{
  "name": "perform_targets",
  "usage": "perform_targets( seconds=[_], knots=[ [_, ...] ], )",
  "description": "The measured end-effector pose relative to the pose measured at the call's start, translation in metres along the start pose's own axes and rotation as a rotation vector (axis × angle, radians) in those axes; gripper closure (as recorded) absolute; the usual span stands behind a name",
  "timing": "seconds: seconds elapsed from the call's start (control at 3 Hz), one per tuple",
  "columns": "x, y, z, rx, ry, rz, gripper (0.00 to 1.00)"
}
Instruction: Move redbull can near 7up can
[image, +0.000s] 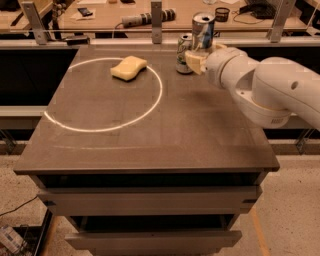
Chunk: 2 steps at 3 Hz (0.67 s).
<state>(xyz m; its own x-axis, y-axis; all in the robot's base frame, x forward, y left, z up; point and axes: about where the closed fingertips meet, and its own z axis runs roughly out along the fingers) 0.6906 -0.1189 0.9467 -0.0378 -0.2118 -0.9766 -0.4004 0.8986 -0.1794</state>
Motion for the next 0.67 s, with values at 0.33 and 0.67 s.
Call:
perform_targets(
  seconds=[0.33, 0.67],
  knots=[
    [-0.044, -0.029, 0.008, 0.068, -0.078, 0.011, 1.00],
    [-0.051, -0.049, 0.022, 0.103, -0.089, 0.047, 1.00]
  ],
)
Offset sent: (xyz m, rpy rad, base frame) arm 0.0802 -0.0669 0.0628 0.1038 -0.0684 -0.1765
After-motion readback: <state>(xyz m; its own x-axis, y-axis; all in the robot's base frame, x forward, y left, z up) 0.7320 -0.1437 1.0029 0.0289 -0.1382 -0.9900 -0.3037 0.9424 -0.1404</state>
